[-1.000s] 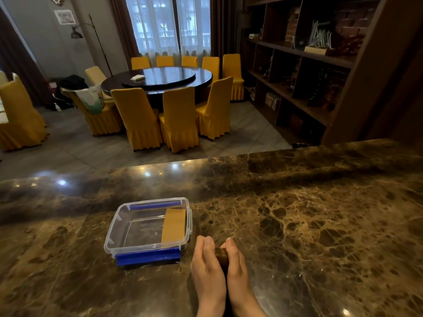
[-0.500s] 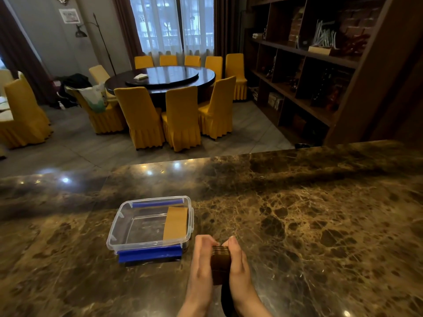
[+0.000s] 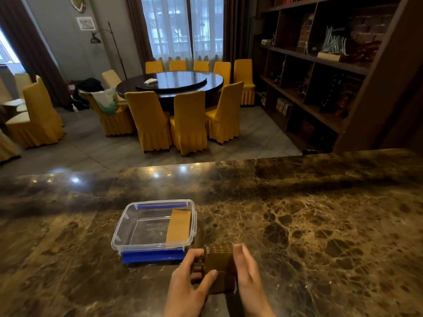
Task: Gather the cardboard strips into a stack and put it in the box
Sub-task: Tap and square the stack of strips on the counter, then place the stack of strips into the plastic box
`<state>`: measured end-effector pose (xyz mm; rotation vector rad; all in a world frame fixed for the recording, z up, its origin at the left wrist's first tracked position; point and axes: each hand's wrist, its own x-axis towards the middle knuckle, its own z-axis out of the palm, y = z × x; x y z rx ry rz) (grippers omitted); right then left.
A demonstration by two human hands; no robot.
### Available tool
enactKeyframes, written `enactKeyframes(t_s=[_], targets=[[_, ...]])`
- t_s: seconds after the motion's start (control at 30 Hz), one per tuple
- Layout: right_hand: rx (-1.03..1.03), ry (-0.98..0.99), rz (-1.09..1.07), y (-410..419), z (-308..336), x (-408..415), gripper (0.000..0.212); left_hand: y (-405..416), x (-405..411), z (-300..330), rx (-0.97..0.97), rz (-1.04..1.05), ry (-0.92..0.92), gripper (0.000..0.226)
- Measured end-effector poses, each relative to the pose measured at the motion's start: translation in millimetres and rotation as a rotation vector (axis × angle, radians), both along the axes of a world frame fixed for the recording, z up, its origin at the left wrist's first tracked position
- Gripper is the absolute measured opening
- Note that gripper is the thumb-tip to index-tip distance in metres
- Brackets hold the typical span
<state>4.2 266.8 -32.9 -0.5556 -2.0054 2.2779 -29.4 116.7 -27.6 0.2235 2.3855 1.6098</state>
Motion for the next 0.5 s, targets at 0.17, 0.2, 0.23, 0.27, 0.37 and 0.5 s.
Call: enactKeyframes(t_s=[0.17, 0.2, 0.23, 0.27, 0.37, 0.5], targets=[[0.208, 0.056, 0.129, 31, 0, 8, 0.029, 0, -2, 3, 0.056, 0.035, -0.070, 0.039], [0.256, 0.068, 0.129, 33, 1, 7, 0.030, 0, -3, 4, 0.068, 0.051, -0.077, 0.038], [0.291, 0.073, 0.127, 34, 4, 5, 0.032, 0, -3, 6, 0.082, 0.065, -0.085, 0.038], [0.309, 0.072, 0.128, 34, 8, 3, 0.034, 1, -3, 8, 0.100, 0.078, -0.093, 0.038], [0.317, 0.076, 0.153, 29, 19, -8, 0.037, -4, -8, 18, 0.147, 0.115, -0.108, 0.038], [0.307, 0.097, 0.168, 10, 36, -27, 0.035, -21, -23, 32, 0.213, 0.174, -0.075, 0.039]])
